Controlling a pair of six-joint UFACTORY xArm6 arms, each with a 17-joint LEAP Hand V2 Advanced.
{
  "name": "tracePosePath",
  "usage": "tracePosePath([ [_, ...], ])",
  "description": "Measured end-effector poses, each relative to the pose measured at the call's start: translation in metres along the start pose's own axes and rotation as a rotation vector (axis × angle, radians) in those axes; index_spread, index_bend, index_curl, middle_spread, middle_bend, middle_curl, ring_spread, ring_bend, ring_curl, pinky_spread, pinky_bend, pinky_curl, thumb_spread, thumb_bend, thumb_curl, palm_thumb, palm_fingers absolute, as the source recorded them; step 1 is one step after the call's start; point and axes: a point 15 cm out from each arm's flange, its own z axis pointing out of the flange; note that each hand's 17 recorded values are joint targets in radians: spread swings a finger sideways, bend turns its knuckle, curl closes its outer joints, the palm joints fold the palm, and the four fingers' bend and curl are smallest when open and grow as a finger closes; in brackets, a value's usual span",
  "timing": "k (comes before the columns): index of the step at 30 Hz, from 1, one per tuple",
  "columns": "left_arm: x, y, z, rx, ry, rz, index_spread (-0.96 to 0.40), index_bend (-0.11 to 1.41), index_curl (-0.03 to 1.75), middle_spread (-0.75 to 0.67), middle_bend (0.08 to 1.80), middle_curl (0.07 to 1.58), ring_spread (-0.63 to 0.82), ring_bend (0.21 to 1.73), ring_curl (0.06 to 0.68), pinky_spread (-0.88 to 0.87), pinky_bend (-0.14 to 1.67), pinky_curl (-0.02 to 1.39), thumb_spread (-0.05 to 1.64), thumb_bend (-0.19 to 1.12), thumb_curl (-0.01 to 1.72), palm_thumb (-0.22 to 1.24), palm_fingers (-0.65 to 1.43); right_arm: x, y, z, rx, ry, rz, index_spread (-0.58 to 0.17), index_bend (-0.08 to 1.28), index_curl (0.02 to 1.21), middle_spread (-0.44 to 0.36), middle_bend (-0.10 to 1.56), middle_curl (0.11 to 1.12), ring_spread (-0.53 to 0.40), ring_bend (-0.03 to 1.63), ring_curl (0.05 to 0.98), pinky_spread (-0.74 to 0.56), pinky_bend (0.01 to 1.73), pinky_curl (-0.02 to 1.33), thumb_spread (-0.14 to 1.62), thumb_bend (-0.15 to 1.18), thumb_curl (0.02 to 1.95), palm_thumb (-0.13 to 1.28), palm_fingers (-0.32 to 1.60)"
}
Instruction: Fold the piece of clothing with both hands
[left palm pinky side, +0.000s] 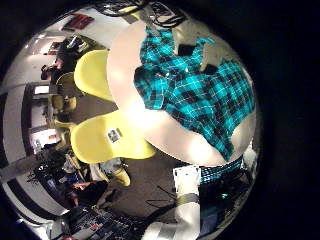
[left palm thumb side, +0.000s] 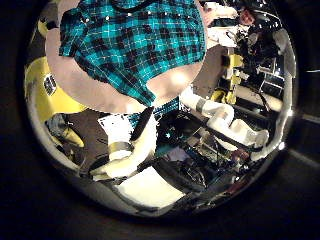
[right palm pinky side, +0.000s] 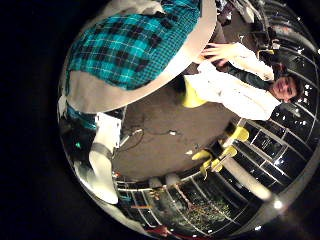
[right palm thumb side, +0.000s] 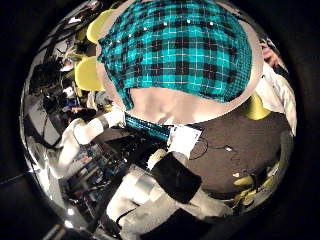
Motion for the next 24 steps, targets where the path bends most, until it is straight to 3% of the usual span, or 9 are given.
tracePosePath([
  [2,-0.002,-0.001,0.000,0.003,0.001,-0.025,-0.02,0.16,0.31,0.10,0.24,0.41,0.10,0.79,0.213,0.14,0.43,0.47,1.07,-0.02,0.29,0.30,0.20,0.006,0.002,0.002,-0.005,-0.009,0.009,-0.353,0.16,0.27,0.046,0.24,0.35,0.163,0.59,0.213,0.34,0.61,0.21,1.32,-0.01,0.26,0.41,0.12],
  [8,0.003,-0.005,0.004,-0.004,-0.009,-0.009,-0.02,0.16,0.31,0.10,0.24,0.41,0.09,0.79,0.208,0.13,0.43,0.45,1.08,-0.02,0.28,0.31,0.21,0.023,0.011,0.011,-0.021,-0.038,0.038,-0.351,0.15,0.27,0.042,0.23,0.35,0.162,0.59,0.218,0.34,0.60,0.22,1.34,-0.01,0.26,0.43,0.13],
  [16,0.034,0.005,0.033,-0.063,-0.037,0.100,-0.02,0.16,0.31,0.10,0.24,0.41,0.09,0.79,0.204,0.13,0.44,0.44,1.08,-0.02,0.29,0.31,0.20,0.030,0.016,0.012,-0.018,-0.047,0.062,-0.350,0.15,0.27,0.037,0.23,0.35,0.159,0.59,0.223,0.34,0.59,0.22,1.35,-0.01,0.25,0.43,0.14],
  [24,0.061,0.029,0.098,-0.101,-0.078,0.218,-0.02,0.16,0.31,0.11,0.23,0.40,0.12,0.79,0.203,0.16,0.44,0.42,0.96,-0.05,0.27,0.14,0.17,0.027,0.018,0.020,-0.035,-0.065,0.081,-0.344,0.15,0.27,0.031,0.23,0.35,0.151,0.59,0.227,0.34,0.58,0.23,1.36,-0.01,0.25,0.42,0.15],
])
